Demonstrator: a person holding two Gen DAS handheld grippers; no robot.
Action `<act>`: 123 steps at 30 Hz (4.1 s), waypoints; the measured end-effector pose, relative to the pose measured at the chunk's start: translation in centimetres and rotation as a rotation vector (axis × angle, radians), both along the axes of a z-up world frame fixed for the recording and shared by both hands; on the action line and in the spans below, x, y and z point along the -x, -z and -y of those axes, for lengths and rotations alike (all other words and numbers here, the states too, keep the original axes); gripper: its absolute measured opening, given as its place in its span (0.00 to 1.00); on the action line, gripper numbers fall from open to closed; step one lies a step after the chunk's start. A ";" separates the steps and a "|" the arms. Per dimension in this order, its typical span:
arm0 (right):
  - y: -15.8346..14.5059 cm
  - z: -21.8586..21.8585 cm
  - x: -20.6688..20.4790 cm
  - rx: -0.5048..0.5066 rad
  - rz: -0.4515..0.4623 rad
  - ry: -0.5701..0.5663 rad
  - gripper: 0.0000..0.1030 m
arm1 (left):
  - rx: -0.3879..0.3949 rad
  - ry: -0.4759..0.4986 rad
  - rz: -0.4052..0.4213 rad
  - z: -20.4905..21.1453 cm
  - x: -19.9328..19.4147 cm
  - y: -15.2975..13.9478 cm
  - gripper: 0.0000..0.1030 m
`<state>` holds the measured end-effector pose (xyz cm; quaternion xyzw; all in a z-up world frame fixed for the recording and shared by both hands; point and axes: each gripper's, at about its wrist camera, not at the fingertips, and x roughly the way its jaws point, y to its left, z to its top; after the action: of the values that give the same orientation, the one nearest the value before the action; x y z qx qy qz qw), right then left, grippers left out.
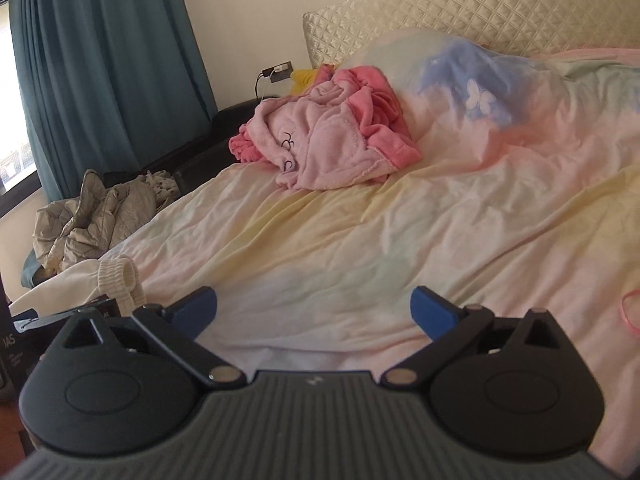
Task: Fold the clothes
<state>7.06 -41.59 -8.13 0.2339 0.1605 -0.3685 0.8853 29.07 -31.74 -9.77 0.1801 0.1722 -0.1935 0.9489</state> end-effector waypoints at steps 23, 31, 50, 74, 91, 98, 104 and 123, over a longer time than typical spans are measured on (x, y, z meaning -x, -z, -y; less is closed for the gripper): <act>0.9 -2.1 -0.9 0.076 0.046 -0.153 1.00 | 0.326 -0.152 0.015 -12.5 7.0 -9.7 0.39; -1.5 -7.5 0.6 0.126 0.084 -0.462 1.00 | 0.464 -0.243 -0.002 -26.9 17.6 -13.1 0.39; 2.4 -22.1 0.7 0.233 -0.184 -1.122 0.86 | 0.629 -0.420 -0.291 -41.2 17.2 -4.1 0.46; -0.6 -20.0 1.6 0.284 -0.151 -0.940 0.19 | 0.029 -0.162 -0.036 -32.7 23.4 -4.9 0.76; 1.4 -19.3 0.9 0.192 -0.209 -0.981 0.19 | 0.058 -0.173 0.096 -29.6 20.9 -3.4 0.28; 1.8 -19.6 1.6 0.106 -0.192 -1.005 0.17 | 0.448 -0.382 0.018 -38.3 17.1 -8.8 0.10; -2.8 -24.4 5.3 0.160 -0.010 -1.152 0.17 | 0.618 -0.444 0.042 -46.2 14.7 -15.7 0.10; -2.7 -55.6 -1.7 0.148 0.187 -1.763 0.19 | 0.690 -0.835 -0.047 -74.8 3.2 -12.9 0.09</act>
<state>8.73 14.03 -5.41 -0.0035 0.1851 0.4581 0.8694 25.82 43.04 3.13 -0.2300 0.1769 0.1507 0.9450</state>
